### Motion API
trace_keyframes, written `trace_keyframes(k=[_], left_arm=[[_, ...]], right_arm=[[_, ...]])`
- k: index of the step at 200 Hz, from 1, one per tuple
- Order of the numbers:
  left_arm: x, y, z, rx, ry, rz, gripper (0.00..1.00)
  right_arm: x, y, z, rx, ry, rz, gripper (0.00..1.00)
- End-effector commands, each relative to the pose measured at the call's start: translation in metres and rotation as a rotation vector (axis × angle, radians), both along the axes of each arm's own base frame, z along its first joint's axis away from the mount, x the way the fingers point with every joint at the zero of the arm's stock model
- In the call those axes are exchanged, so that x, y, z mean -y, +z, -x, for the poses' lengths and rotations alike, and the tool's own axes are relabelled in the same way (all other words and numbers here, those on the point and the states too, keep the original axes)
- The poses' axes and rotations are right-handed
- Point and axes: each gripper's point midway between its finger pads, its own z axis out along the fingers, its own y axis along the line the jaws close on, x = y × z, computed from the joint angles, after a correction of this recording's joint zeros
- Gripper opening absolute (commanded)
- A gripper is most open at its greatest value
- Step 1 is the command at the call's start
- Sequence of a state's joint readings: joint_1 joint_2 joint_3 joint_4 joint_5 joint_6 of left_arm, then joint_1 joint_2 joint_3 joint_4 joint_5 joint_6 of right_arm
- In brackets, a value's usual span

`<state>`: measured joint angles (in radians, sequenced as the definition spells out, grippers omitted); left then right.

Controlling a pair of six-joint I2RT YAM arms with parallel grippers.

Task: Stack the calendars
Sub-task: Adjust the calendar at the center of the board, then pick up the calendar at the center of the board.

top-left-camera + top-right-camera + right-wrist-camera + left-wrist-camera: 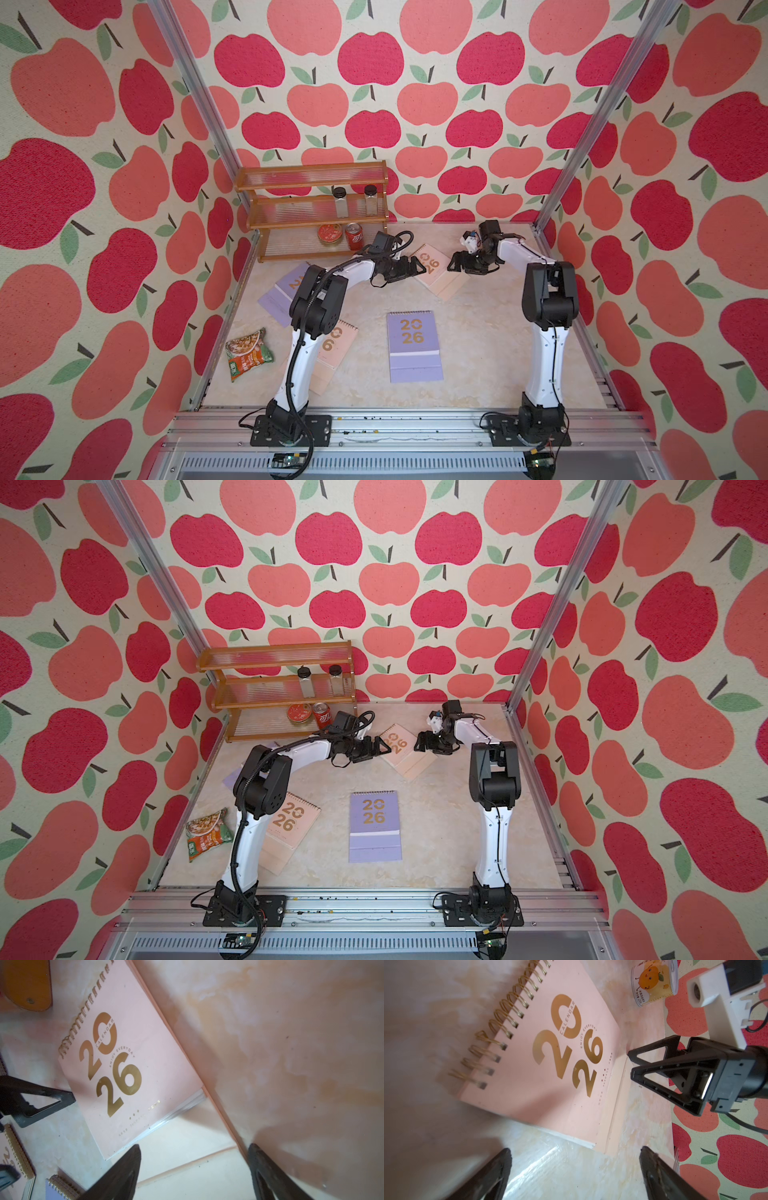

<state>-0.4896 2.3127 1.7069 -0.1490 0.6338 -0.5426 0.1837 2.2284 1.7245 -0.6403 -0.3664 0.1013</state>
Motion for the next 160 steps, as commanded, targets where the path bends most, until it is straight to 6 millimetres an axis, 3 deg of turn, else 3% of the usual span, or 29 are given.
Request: trace_keyframes(k=[1, 38, 61, 110, 160], left_arm=[[0.011, -0.012, 0.003, -0.057, -0.013, 0.011, 0.93], [0.021, -0.012, 0.005, -0.061, -0.039, 0.03, 0.92], [0.031, -0.01, 0.01, -0.06, -0.068, 0.032, 0.92], [0.028, -0.014, 0.011, -0.07, -0.068, 0.014, 0.91], [0.023, -0.019, 0.012, -0.085, -0.062, -0.006, 0.89]], right_arm=[[-0.019, 0.001, 0.03, -0.068, 0.022, -0.024, 0.82], [-0.032, 0.006, 0.058, -0.078, 0.022, -0.033, 0.81], [-0.024, 0.009, 0.07, -0.063, -0.009, -0.014, 0.81], [0.007, 0.016, 0.054, -0.012, -0.086, -0.009, 0.8], [0.002, 0.003, 0.037, -0.018, -0.071, -0.027, 0.78]])
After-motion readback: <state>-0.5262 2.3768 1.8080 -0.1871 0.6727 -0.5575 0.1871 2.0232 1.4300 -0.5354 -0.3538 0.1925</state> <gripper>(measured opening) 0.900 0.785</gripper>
